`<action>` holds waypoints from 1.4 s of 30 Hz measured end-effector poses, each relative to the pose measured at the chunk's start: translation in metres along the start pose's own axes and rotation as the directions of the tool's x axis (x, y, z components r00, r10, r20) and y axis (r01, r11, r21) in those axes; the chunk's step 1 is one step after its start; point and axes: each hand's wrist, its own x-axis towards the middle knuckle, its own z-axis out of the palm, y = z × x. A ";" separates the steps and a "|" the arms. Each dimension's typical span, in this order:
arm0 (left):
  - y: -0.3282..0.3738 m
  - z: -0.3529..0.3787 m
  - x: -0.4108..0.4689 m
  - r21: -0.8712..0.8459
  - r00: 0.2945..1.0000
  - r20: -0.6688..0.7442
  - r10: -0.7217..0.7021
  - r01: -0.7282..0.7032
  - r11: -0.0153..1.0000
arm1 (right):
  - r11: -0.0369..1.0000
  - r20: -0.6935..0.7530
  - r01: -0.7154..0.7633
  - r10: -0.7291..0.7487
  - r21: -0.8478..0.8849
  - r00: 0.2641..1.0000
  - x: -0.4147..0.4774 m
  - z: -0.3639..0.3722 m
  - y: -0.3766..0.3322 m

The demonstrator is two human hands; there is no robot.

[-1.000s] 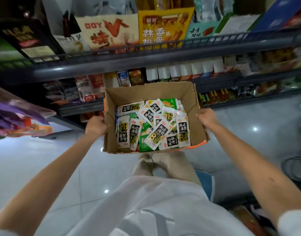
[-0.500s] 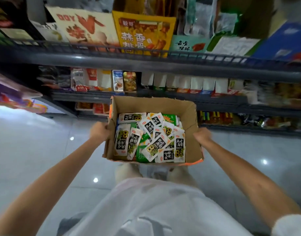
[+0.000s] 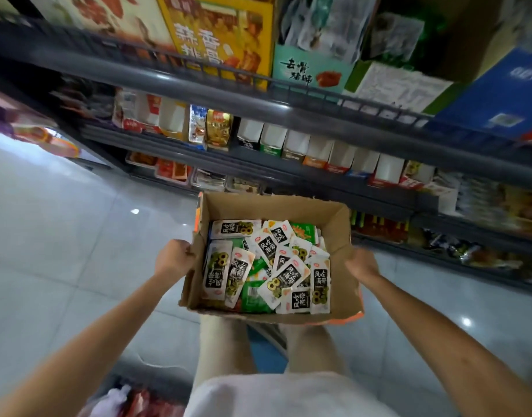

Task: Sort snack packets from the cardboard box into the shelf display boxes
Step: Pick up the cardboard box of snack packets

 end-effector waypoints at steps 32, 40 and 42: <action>0.019 0.326 0.231 0.259 0.991 0.087 0.098 -0.117 0.959 | 0.961 0.017 -0.236 0.236 0.144 0.972 0.243 0.221 0.132; 0.006 0.403 0.321 0.363 0.988 0.030 0.149 -0.150 0.920 | 0.973 0.111 -0.219 0.210 0.078 0.971 0.356 0.282 0.123; 0.002 0.415 0.335 0.378 0.989 0.031 0.146 -0.147 0.914 | 0.982 0.104 -0.191 0.190 -0.001 0.976 0.370 0.295 0.118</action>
